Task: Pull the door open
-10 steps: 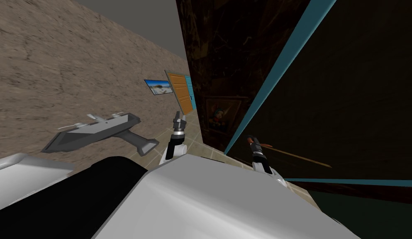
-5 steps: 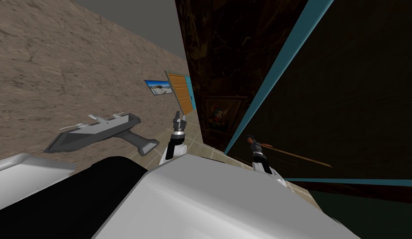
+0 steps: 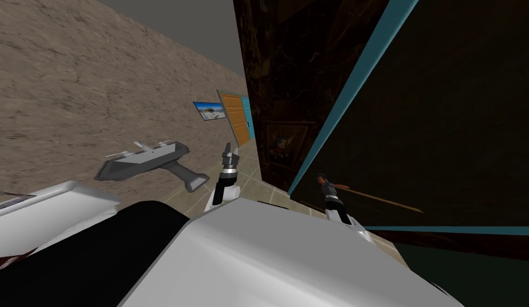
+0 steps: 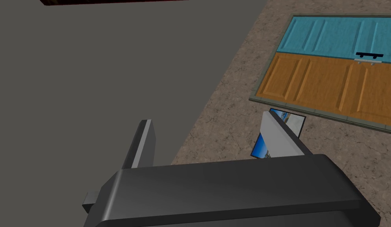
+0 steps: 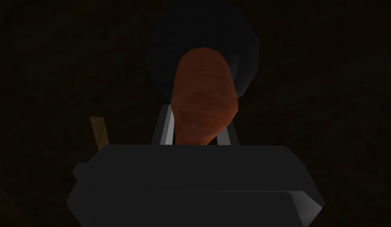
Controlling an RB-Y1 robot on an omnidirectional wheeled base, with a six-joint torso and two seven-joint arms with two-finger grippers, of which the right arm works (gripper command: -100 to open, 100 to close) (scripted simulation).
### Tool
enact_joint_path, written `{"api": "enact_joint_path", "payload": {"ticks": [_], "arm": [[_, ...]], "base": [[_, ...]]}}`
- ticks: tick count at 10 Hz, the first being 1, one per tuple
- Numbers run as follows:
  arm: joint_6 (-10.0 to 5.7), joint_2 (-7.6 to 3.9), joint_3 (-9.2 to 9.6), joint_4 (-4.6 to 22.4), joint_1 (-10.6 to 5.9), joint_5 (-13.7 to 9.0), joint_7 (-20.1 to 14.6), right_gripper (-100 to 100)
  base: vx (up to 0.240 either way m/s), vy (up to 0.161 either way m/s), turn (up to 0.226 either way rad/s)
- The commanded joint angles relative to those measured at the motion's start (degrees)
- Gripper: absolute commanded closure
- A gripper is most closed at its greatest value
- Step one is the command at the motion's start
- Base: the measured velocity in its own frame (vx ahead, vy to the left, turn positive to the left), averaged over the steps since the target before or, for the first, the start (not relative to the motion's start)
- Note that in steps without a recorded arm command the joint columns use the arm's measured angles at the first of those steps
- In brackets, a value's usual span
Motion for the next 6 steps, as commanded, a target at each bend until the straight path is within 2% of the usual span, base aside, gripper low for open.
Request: {"api": "enact_joint_path", "payload": {"ticks": [1, 6], "arm": [[-0.64, -0.71, 0.99, 0.0, 0.47, 0.5, -1.1, 100], [-1.88, -2.96, 4.1, -0.9, 1.76, 2.0, -4.7, 100]], "base": [[-0.207, -0.041, 0.097], [-0.22, -0.054, 0.1]]}}
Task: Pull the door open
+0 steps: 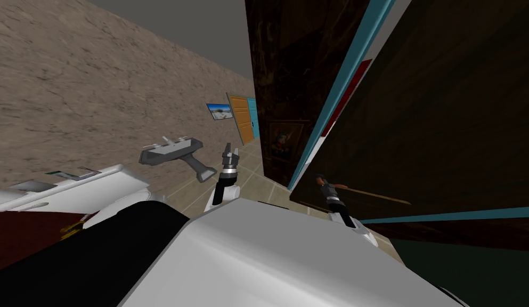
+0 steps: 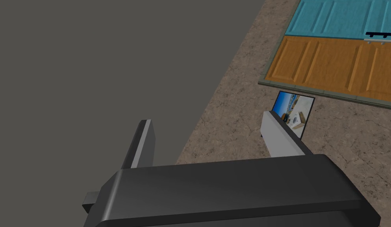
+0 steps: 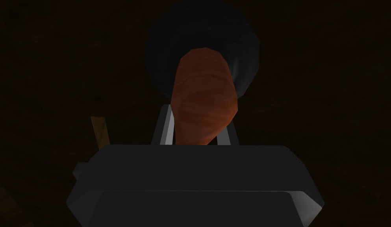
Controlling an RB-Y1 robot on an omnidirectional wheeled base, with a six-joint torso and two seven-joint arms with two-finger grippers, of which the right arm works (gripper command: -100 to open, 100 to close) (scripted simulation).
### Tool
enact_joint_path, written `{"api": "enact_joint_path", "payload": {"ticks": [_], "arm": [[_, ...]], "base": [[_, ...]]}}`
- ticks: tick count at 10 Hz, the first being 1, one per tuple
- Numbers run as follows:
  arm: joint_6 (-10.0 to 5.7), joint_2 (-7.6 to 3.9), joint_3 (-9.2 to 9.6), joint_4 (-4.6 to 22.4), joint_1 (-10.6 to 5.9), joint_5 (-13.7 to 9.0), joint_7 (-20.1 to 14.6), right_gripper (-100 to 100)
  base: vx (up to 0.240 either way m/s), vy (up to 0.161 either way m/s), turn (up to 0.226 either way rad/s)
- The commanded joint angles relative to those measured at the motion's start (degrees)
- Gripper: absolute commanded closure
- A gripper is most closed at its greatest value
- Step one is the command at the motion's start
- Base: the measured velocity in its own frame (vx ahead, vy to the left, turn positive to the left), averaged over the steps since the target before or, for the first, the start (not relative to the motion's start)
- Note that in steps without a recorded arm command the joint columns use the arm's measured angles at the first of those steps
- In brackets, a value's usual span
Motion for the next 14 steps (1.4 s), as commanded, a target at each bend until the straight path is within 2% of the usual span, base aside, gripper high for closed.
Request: {"api": "enact_joint_path", "payload": {"ticks": [1, 2, 5, 7, 8, 9, 10, 13, 14], "arm": [[0.0, 0.0, 0.0, 0.0, 0.0, 0.0, 0.0, 100], [-1.26, -0.82, 1.08, -0.2, 1.02, 0.5, -1.3, 100], [-3.56, -2.44, 2.74, -0.8, 2.57, 1.3, -3.4, 100], [-5.83, -4.04, 4.37, -1.3, 4.09, 2.0, -5.5, 100], [-6.37, -4.43, 4.76, -1.4, 4.46, 2.2, -6.0, 100], [-5.61, -3.98, 4.5, -1.5, 4.33, 2.0, -5.5, 100], [-7.49, -4.71, 5.17, -1.2, 5.45, 2.3, -6.5, 100], [-9.58, -5.73, 5.67, -0.8, 6.46, 2.5, -7.4, 100], [-10.73, -6.28, 5.95, -0.6, 7.02, 2.6, -7.9, 100]], "base": [[-0.086, -0.02, 0.019], [-0.161, -0.051, 0.122], [-0.233, -0.093, 0.116], [-0.253, -0.063, 0.133], [-0.204, -0.096, 0.076], [-0.082, -0.037, 0.014], [-0.174, -0.046, 0.173], [-0.18, -0.079, 0.124], [-0.167, -0.073, 0.129]]}}
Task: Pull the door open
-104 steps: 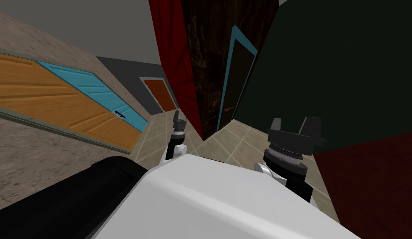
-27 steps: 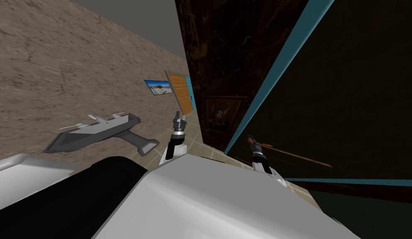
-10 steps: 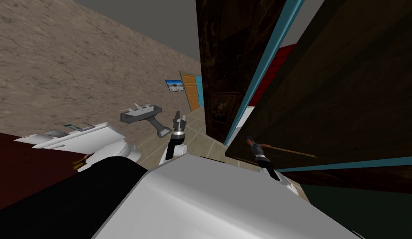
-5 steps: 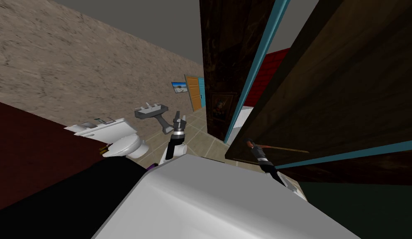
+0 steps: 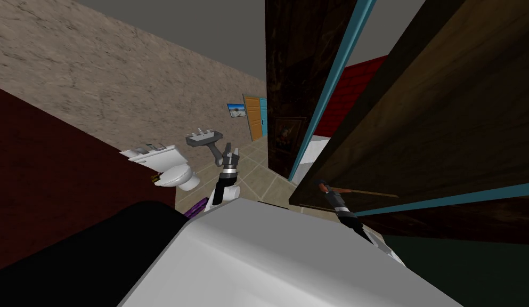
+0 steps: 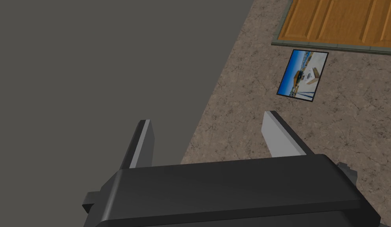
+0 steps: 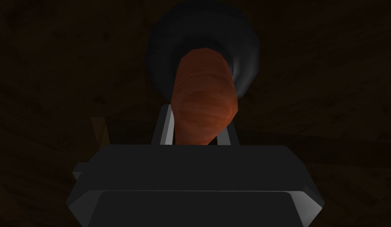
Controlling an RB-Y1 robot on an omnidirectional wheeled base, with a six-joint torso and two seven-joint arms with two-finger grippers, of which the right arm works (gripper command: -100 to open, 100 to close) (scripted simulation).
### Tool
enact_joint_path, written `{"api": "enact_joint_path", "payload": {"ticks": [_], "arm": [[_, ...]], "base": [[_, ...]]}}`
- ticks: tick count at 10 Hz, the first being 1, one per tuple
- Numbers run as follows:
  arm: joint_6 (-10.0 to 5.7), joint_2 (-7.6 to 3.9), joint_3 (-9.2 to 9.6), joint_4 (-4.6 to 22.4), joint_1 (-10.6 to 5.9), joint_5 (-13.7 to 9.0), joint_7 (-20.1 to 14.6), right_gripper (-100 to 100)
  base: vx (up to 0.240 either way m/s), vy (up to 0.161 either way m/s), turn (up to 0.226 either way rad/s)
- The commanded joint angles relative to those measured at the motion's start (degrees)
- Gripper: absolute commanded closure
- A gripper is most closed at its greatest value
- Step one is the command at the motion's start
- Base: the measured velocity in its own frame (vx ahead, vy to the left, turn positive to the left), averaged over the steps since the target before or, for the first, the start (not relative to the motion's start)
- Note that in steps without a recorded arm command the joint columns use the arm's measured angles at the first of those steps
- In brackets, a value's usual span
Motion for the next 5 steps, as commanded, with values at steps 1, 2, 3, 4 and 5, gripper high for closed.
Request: {"api": "enact_joint_path", "payload": {"ticks": [1, 2, 3, 4, 5], "arm": [[-1.78, -0.58, 0.26, 0.6, 0.58, 0.1, -0.4, 100], [-2.9, -1.12, 0.53, 0.8, 1.12, 0.3, -0.9, 100], [-3.91, -1.61, 0.78, 1.0, 1.61, 0.3, -1.4, 100], [-4.38, -1.83, 0.89, 1.0, 1.83, 0.4, -1.6, 100], [-5.15, -2.2, 1.07, 1.2, 2.2, 0.5, -1.9, 100]], "base": [[-0.132, -0.058, 0.098], [-0.142, -0.056, 0.108], [-0.167, -0.075, 0.161], [-0.161, -0.077, 0.099], [-0.159, -0.064, 0.073]]}}
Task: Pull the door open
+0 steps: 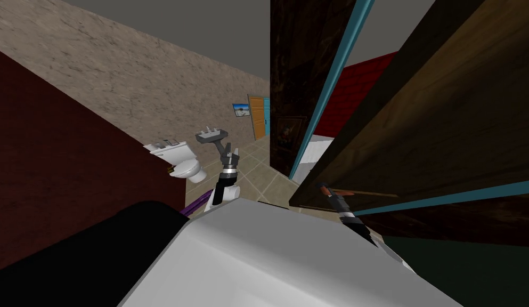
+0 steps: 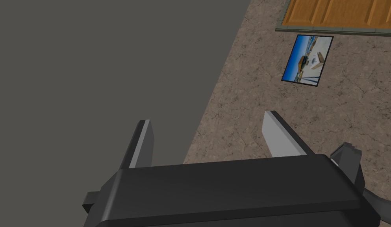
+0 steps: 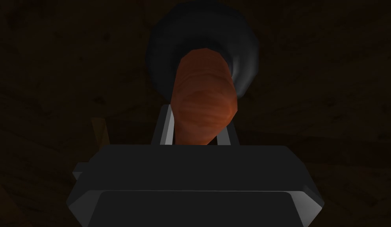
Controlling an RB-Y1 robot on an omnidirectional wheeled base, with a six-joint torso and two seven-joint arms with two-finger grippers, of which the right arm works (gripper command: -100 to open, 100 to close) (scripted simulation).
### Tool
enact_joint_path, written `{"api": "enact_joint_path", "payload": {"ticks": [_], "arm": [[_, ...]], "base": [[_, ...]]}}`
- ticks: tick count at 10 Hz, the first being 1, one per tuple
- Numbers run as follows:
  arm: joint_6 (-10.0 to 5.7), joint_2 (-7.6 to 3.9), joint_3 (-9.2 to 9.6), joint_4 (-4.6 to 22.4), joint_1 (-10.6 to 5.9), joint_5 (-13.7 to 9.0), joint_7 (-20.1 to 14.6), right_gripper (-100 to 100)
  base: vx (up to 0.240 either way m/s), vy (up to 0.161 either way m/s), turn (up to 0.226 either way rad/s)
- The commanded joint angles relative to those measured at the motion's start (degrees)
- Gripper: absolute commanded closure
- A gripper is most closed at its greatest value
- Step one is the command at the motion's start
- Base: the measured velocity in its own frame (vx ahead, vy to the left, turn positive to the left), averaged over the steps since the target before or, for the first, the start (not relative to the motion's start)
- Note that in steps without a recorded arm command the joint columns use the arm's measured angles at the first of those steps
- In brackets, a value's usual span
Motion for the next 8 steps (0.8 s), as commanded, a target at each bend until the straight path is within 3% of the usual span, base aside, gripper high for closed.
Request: {"api": "enact_joint_path", "payload": {"ticks": [1, 2, 3, 8], "arm": [[-1.72, -0.65, 0.18, 1.3, -0.02, 0.1, -0.5, 100], [-0.98, -0.18, 0.26, 0.9, -0.12, 0.1, -0.3, 100], [-2.29, -0.47, 0.41, 1.6, 0.37, 0.2, -0.6, 100], [-5.6, -1.57, 0.47, 3.0, 1.65, 0.2, -1.3, 100]], "base": [[-0.145, -0.064, 0.068], [-0.061, -0.026, 0.018], [-0.119, -0.037, 0.17], [-0.192, -0.09, 0.177]]}}
